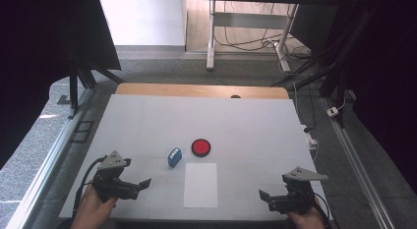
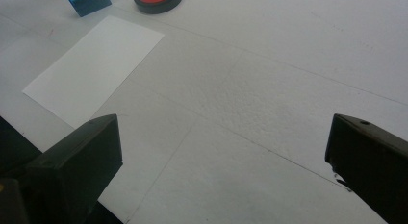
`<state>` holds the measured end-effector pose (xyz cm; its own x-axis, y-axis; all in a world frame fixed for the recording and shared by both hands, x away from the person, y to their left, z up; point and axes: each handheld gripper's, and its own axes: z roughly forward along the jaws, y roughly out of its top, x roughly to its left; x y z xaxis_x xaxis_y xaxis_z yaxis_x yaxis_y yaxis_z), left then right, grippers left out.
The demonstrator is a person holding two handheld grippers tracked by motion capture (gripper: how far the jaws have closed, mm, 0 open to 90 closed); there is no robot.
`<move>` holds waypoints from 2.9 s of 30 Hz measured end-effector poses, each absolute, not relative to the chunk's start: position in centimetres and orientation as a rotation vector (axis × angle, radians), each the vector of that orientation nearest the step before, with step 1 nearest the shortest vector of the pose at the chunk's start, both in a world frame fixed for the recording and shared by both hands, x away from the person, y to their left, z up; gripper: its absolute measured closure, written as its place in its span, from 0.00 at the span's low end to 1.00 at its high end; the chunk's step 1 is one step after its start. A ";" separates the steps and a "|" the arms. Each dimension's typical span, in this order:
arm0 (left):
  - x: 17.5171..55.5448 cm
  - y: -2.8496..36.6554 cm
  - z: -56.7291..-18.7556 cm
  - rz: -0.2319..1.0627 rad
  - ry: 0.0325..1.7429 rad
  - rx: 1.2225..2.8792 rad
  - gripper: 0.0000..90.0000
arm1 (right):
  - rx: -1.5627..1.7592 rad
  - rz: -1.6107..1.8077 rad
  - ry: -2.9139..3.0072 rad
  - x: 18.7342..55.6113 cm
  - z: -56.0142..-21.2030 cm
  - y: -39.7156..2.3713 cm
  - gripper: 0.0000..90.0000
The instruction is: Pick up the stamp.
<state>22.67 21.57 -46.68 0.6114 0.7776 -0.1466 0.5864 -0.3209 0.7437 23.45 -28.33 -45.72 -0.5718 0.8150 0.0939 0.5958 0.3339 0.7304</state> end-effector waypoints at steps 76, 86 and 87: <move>32.7 13.1 -49.7 0.352 1.039 2.267 0.68 | 1.268 1.079 2.330 23.6 -45.8 -28.3 0.00; 32.8 13.0 -49.5 0.334 1.062 2.277 0.78 | 1.267 1.080 2.331 23.6 -45.8 -28.3 0.00; 32.8 13.0 -49.5 0.331 1.068 2.272 0.78 | 1.267 1.080 2.331 23.6 -45.8 -28.3 0.00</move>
